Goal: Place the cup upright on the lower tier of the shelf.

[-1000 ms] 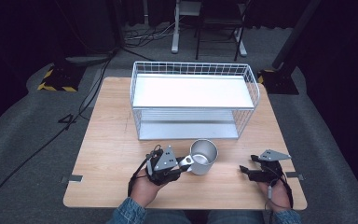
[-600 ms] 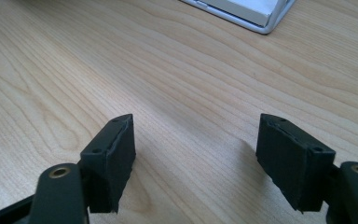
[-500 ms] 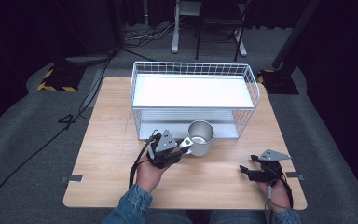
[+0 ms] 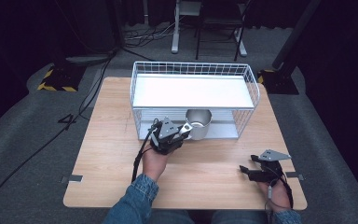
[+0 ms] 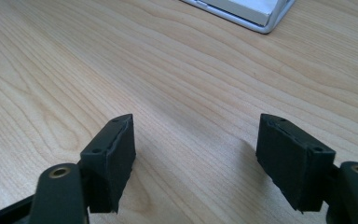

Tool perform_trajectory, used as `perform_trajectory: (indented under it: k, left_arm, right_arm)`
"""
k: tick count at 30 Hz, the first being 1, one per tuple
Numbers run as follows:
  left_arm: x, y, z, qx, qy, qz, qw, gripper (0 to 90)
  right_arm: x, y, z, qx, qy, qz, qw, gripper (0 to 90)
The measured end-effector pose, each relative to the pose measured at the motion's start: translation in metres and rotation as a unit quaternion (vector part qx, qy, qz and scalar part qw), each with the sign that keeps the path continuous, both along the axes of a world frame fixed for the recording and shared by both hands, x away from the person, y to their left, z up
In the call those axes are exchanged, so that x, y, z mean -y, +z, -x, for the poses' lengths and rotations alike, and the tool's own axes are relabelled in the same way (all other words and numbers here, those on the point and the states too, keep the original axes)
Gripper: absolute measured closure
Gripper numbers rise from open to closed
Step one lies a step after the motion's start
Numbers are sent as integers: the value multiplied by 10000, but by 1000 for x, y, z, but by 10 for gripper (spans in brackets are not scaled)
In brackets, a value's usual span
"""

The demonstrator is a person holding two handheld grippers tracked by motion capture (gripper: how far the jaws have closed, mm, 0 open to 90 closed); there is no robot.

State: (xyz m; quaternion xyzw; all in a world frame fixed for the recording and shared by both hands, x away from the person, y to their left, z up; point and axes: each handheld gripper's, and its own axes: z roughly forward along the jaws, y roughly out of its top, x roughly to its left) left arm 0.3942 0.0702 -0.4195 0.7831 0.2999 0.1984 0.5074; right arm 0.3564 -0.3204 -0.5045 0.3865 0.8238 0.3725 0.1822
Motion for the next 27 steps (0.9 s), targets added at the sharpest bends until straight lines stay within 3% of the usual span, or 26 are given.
perform_trajectory:
  k: [5,14,22,27]
  left_arm:
    - [-3,-5,-11,26,134,84,9999,716]
    - [3,-16,-30,132,532,-56,9985,715]
    - [8,-32,-45,-16,861,0,9963,715]
    - [11,-38,-51,10,902,-174,9958,715]
  right_arm:
    - [0,0,0,2,-1,-1,10000,285]
    - [0,0,0,-8,1,-5,10000,284]
    - [0,0,0,-19,2,-16,10000,285]
    - [0,0,0,-14,1,-10,10000,285]
